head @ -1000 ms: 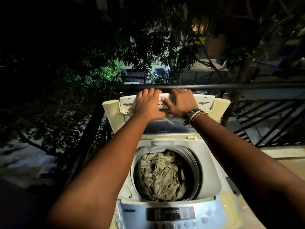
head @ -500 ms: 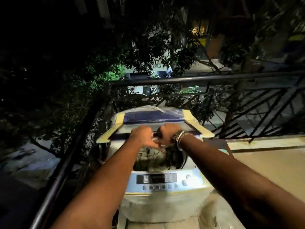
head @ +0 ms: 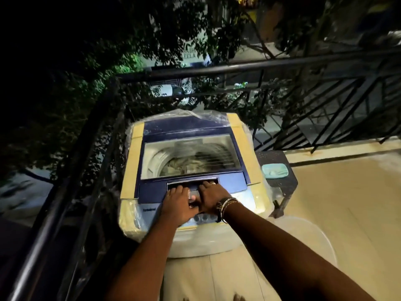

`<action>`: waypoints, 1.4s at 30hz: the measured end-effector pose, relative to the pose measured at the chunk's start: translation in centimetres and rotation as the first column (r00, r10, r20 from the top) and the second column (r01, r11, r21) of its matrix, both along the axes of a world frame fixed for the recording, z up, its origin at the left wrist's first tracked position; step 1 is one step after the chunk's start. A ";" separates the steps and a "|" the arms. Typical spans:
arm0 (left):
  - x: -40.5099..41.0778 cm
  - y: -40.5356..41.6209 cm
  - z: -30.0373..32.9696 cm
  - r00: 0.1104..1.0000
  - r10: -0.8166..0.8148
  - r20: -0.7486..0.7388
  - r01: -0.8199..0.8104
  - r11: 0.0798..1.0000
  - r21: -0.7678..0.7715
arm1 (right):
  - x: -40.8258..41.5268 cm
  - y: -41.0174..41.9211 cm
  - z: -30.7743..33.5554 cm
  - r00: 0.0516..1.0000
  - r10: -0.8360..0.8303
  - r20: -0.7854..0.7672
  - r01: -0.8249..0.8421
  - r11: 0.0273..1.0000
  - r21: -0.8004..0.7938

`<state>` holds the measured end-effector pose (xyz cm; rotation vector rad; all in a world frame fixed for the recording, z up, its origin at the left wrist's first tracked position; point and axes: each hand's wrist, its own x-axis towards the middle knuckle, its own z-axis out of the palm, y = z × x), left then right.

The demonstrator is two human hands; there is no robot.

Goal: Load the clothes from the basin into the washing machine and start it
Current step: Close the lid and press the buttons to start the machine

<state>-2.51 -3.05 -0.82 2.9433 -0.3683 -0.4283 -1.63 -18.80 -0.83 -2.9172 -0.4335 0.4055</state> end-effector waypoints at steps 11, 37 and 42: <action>0.5 0.7 -4.1 0.992 -0.050 0.114 0.050 0.999 0.006 | 0.3 0.6 -3.1 1.000 -0.005 0.027 0.005 1.000 -0.029; -3.8 2.3 -4.3 0.998 -0.066 -0.004 0.066 0.997 0.046 | -8.1 -5.5 -6.2 0.969 -0.243 0.043 0.241 0.970 0.033; -4.6 2.2 -4.7 0.999 -0.028 -0.024 0.030 0.996 0.083 | -10.2 -9.5 -6.2 0.983 -0.183 0.030 0.185 0.979 -0.086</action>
